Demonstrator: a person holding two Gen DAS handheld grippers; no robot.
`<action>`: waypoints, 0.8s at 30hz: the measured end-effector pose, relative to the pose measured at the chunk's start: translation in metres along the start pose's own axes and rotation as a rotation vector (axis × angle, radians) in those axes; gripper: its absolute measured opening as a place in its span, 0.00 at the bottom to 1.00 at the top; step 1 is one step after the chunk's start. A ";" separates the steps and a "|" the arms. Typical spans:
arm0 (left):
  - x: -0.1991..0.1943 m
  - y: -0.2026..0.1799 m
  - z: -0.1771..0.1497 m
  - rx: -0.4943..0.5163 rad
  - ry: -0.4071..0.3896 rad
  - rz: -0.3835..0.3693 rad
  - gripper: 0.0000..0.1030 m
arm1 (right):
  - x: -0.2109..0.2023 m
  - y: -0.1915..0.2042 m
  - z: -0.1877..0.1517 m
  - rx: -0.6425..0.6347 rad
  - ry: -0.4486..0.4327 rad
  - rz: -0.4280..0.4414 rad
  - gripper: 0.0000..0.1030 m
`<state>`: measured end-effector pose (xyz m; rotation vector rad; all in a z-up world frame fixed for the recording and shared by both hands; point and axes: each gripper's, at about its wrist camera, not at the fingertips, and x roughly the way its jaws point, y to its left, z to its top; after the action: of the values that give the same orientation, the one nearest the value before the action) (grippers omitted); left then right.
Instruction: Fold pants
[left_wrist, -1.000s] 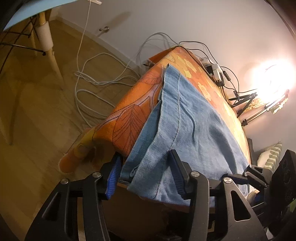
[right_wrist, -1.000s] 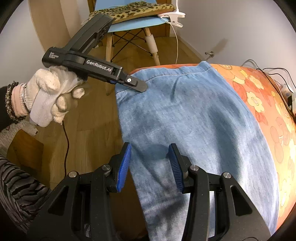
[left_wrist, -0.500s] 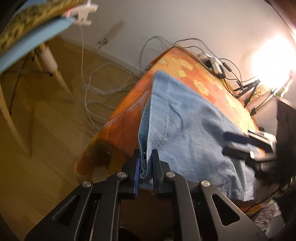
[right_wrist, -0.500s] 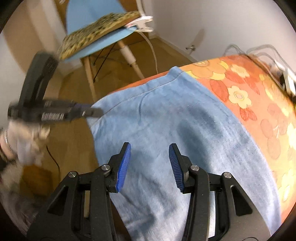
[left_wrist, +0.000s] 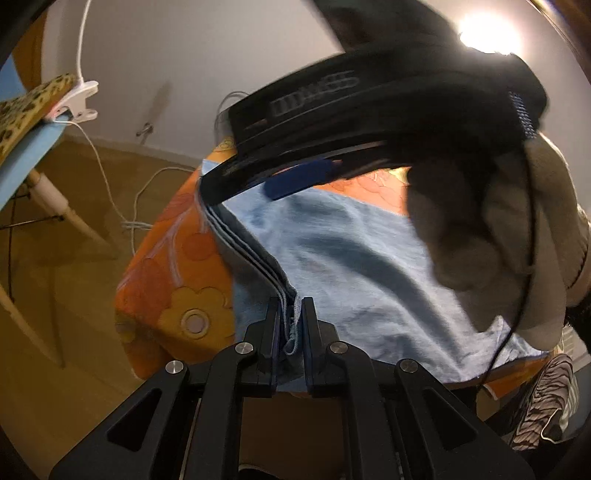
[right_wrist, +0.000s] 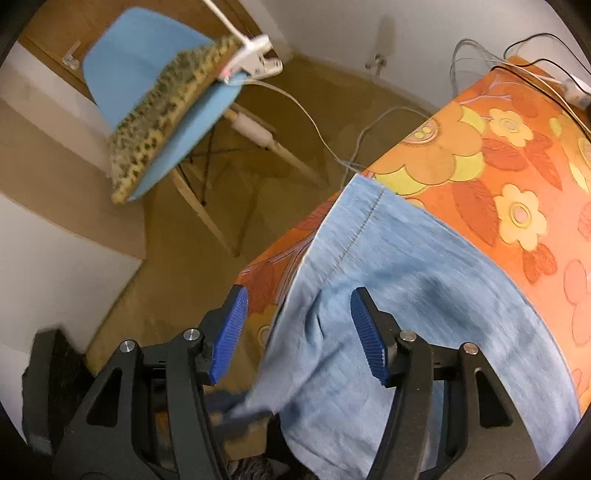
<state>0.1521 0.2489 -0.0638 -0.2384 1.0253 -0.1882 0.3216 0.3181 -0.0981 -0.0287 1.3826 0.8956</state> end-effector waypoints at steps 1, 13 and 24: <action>0.001 0.000 0.000 -0.006 -0.002 -0.005 0.08 | 0.008 0.004 0.003 -0.019 0.021 -0.023 0.59; -0.003 -0.005 0.001 -0.014 -0.020 -0.025 0.08 | 0.070 0.017 0.016 -0.100 0.159 -0.189 0.28; -0.054 -0.035 0.027 0.017 -0.114 -0.041 0.08 | -0.030 0.001 0.020 0.013 -0.060 -0.032 0.07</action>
<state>0.1462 0.2324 0.0041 -0.2516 0.9055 -0.2178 0.3398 0.3129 -0.0675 -0.0138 1.3280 0.8549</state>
